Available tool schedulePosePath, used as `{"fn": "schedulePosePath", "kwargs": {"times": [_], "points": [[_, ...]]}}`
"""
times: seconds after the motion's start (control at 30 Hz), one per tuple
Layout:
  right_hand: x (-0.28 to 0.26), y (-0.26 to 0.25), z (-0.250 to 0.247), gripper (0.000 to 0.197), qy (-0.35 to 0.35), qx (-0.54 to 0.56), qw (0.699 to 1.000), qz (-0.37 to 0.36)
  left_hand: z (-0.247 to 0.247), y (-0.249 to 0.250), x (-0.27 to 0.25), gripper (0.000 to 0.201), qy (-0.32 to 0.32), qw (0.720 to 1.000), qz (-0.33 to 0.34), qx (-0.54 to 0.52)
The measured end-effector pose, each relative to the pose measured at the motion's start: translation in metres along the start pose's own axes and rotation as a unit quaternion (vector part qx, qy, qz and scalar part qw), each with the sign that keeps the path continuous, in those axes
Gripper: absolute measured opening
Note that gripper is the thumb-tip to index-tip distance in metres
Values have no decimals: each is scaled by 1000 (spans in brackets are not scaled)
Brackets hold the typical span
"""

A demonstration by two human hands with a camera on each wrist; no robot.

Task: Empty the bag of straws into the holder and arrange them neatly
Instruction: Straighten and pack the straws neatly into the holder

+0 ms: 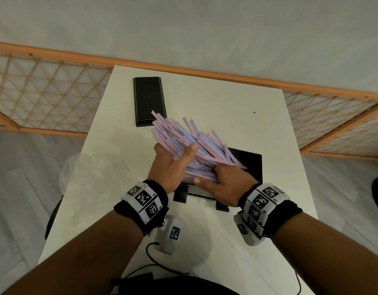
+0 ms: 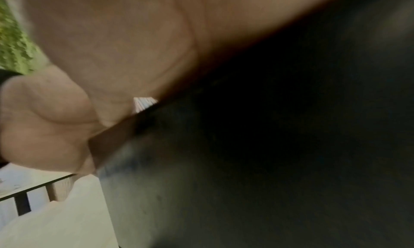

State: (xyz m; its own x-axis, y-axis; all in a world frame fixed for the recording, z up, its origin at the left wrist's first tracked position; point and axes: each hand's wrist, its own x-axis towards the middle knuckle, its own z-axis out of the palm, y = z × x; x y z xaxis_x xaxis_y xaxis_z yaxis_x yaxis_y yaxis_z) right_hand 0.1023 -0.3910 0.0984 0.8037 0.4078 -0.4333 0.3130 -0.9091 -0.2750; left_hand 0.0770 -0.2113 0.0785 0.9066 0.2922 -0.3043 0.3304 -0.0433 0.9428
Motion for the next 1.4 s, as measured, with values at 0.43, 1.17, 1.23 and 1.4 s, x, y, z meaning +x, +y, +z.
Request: {"fn": "schedulePosePath", "kwargs": {"times": [0.43, 1.17, 1.23, 1.4], "points": [[1, -7, 9, 51, -56, -38, 996, -66, -5, -20, -8, 91, -7, 994, 49, 102], [-6, 10, -9, 33, -17, -8, 1000, -23, -26, -9, 1, 27, -36, 995, 77, 44], [-10, 17, -8, 32, -43, -38, 998, 1, -26, -11, 5, 39, -77, 995, 67, 20], [1, 6, 7, 35, -82, -1, 995, -47, -16, -32, 9, 106, -133, 983, 110, 60]]}}
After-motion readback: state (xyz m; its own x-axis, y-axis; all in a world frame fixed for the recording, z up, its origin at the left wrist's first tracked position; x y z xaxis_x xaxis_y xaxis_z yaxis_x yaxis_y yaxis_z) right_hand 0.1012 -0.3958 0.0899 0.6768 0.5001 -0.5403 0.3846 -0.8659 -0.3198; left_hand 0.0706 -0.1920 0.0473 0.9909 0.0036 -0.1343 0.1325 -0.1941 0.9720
